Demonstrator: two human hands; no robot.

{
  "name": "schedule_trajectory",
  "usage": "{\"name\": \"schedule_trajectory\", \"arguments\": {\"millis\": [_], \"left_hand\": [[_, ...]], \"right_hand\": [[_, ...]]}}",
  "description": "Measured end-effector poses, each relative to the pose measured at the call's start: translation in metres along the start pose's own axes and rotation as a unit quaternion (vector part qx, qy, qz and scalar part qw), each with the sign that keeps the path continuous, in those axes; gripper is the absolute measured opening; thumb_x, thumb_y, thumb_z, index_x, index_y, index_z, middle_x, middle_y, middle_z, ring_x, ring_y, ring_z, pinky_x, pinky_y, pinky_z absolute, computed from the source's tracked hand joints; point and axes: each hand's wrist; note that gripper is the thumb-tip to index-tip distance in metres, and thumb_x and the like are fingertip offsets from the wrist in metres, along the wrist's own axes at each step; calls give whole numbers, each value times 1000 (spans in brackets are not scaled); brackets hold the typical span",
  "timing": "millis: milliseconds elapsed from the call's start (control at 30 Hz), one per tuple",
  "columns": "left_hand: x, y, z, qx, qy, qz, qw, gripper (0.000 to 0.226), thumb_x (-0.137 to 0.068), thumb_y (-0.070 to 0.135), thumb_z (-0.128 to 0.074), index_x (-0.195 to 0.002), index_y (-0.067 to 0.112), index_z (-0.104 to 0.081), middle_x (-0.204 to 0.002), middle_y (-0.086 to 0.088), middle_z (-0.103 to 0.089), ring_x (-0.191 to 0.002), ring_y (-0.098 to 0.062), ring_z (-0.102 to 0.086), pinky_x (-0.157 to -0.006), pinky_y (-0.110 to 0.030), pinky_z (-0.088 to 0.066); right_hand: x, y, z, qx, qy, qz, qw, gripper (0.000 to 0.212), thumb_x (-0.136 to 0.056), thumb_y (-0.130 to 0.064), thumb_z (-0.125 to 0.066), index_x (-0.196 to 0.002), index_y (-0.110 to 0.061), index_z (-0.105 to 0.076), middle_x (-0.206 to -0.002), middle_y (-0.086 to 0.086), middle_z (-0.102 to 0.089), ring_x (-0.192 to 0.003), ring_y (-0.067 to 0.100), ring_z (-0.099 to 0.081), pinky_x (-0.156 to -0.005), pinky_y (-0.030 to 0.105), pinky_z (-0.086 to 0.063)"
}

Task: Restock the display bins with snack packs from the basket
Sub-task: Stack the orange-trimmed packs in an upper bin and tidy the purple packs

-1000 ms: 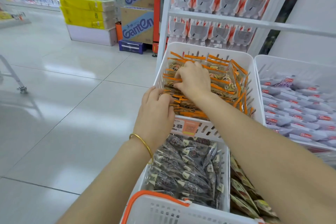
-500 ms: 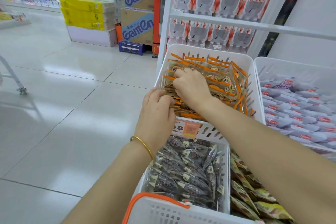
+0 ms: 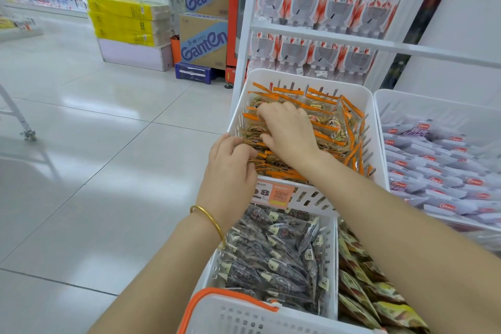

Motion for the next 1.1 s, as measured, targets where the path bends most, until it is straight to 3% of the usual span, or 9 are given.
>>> {"name": "schedule_trajectory", "arguments": {"millis": [67,167,400,567,667,733,800,933,1100], "left_hand": [[0,1,0,0,-3,2,1000,24,-93,7,-48,-113,7,-61,-130,-7,-48,-137,-24,-24,-110,-21,-13],[0,2,1,-5,-6,-12,1000,25,-90,4,-51,-113,5,-61,-126,-9,-51,-135,-27,-29,-112,-21,-10],[3,1,6,-25,-28,-10,999,28,-93,9,-48,-119,8,-58,-136,-7,-46,-141,-24,-20,-114,-23,-8],[29,5,32,-54,-26,-40,997,29,-90,17,-42,-106,6,-62,-122,-11,-56,-130,-23,-31,-112,-33,-22],[59,16,38,-79,-55,-75,993,31,-85,22,-42,-101,5,-62,-120,-14,-58,-127,-27,-36,-109,-30,-25],[83,32,35,-81,-93,-91,988,30,-84,22,-42,-99,6,-63,-116,-12,-59,-125,-25,-38,-108,-24,-21],[113,51,27,-93,-171,-99,976,29,-86,22,-43,-102,7,-62,-116,-9,-57,-125,-29,-42,-109,-27,-22],[191,82,7,-175,-354,-137,909,37,-95,32,-43,-123,10,-53,-131,-11,-46,-130,-30,-36,-105,-30,-22],[241,77,-5,-243,-517,-62,818,47,-97,32,-44,-141,16,-35,-148,-8,-32,-136,-27,-26,-112,-34,-20]], "right_hand": [[9,-3,-2,-42,-2,-22,999,46,-90,-29,-59,-132,-20,-45,-131,1,-54,-124,25,-45,-100,42,-34],[12,-7,-10,-42,-120,-12,992,53,-101,-38,-31,-150,-23,-19,-157,-4,-22,-145,17,-15,-117,50,-12],[10,-11,-6,-45,-182,-11,982,56,-101,-46,-15,-152,-26,-4,-160,-7,-5,-147,15,-1,-118,51,-2],[56,-3,47,-170,-60,-56,982,53,-102,-42,-21,-152,-29,-10,-159,-10,-9,-147,11,-3,-120,42,-6],[132,-2,85,-249,-37,-51,967,55,-96,-43,-22,-150,-32,-17,-155,-17,-17,-144,3,-8,-118,24,-5],[190,-7,104,-307,-40,-60,949,49,-97,-42,-27,-145,-40,-18,-146,-30,-19,-137,-10,-12,-109,6,-4],[240,-11,112,-344,-76,-85,932,44,-101,-38,-33,-142,-43,-18,-136,-39,-17,-128,-18,-14,-101,-2,-8],[321,-13,82,-371,-233,-176,882,44,-100,-31,-42,-143,-23,-38,-134,-13,-47,-122,7,-46,-99,25,-39],[394,-23,28,-447,-397,-281,751,35,-100,-27,-44,-132,-14,-50,-132,2,-54,-97,19,-65,-84,38,-53]]}}
Point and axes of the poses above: each hand's wrist, its own x-axis away from the middle knuckle, its own z-axis out of the back of the hand, y = z × x
